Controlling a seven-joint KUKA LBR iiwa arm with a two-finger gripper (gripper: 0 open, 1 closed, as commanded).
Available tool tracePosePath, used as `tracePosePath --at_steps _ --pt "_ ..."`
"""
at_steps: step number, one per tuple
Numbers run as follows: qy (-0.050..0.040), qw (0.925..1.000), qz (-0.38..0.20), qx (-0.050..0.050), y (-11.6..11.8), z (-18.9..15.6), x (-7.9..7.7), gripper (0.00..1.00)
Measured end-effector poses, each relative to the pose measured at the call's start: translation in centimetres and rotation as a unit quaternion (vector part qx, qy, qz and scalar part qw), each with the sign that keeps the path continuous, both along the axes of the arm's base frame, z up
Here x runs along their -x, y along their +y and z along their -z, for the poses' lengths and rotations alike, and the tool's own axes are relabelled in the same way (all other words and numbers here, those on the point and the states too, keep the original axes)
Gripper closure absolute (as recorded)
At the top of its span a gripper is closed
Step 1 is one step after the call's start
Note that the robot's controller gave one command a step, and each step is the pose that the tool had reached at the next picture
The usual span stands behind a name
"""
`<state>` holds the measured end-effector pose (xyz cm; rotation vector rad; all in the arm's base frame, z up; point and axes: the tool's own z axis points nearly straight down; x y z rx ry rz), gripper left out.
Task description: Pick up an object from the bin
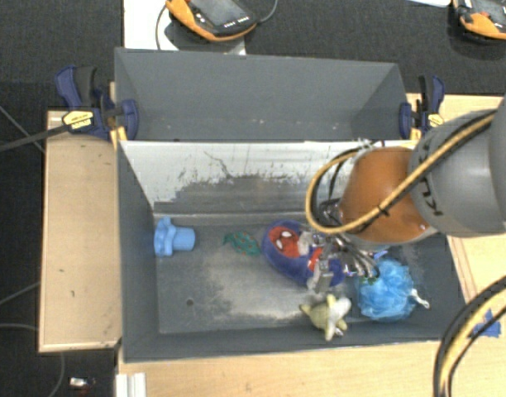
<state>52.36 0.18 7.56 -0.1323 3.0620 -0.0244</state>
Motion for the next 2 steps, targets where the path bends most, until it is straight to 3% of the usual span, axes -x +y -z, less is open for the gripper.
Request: tracePosePath --at_steps 1,2 --pt "0.0035 0.9999 -0.013 0.001 -0.98 -5.29 1.78 1.0" --pt "-0.0034 1.0 -0.004 0.0 -0.98 -4.8 1.35 1.0"
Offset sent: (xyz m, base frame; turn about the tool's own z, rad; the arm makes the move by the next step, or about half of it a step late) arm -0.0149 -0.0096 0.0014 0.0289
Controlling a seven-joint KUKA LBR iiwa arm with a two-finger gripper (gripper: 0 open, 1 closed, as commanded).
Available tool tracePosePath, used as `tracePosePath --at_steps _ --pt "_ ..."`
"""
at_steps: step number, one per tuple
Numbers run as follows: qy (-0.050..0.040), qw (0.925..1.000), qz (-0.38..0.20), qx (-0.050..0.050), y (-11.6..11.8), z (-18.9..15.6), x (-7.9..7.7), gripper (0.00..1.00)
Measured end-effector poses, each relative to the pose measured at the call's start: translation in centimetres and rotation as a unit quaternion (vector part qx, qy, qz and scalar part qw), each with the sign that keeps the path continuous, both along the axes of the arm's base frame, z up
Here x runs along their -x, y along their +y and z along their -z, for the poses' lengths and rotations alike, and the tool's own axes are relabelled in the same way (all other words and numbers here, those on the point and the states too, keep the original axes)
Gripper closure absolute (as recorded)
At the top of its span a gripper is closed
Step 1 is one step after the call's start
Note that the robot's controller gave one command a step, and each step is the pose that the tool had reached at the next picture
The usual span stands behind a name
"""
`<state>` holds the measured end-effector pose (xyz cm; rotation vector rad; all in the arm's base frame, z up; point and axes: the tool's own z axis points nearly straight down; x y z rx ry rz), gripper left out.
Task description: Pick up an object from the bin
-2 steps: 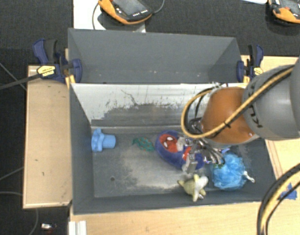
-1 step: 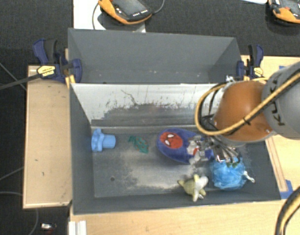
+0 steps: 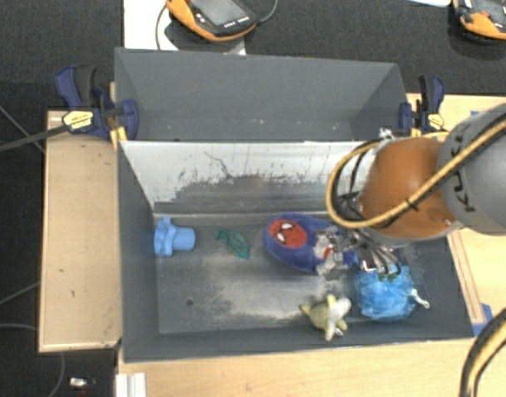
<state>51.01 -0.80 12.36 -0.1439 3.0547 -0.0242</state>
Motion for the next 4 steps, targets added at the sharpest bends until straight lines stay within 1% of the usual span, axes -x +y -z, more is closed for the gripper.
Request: tracePosePath --at_steps 1,2,3,4 --pt "-0.0009 0.9996 -0.027 0.003 0.3 4.2 1.5 1.0" --pt "-0.0048 1.0 0.003 -0.002 -2.3 4.3 1.9 1.0" --pt "-0.0104 0.9999 -0.01 0.003 0.8 4.5 2.2 1.0" --pt "-0.0122 0.9999 -0.008 -0.004 0.0 4.7 2.1 1.0"
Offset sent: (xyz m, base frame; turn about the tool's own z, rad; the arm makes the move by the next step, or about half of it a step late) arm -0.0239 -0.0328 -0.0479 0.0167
